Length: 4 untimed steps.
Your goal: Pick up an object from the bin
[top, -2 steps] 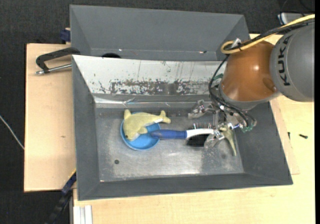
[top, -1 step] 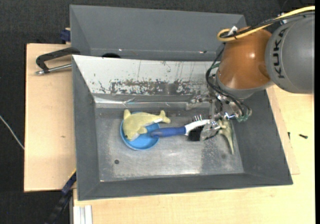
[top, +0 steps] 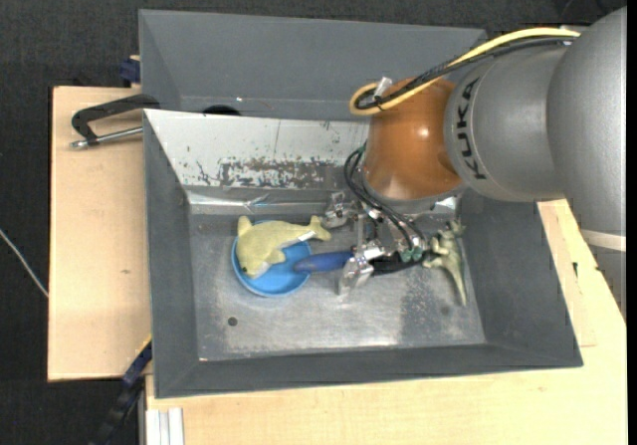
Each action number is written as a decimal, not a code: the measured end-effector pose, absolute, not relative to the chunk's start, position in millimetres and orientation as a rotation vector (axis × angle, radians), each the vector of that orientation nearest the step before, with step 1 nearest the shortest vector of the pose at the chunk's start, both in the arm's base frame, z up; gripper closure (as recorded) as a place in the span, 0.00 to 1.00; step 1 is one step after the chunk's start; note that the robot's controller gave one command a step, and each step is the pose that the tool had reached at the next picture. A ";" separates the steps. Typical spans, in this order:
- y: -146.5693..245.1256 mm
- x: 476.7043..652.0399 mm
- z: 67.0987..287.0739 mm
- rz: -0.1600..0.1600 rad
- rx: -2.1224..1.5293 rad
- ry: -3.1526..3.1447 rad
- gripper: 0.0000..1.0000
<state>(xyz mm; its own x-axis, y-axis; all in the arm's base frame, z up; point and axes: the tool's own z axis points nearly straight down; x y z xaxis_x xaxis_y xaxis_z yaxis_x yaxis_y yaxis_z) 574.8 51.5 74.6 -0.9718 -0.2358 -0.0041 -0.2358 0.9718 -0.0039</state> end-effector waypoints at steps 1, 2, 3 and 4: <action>50.7 575.9 76.0 -0.002 -0.372 3.117 0.00; 51.8 576.9 78.8 0.000 -0.374 3.117 1.00; 53.3 578.9 116.8 0.001 -0.375 3.110 1.00; 54.3 580.2 134.5 0.001 -0.377 3.112 1.00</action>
Offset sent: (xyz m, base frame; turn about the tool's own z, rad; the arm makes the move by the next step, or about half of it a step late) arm 0.0000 0.0000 0.0000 0.0000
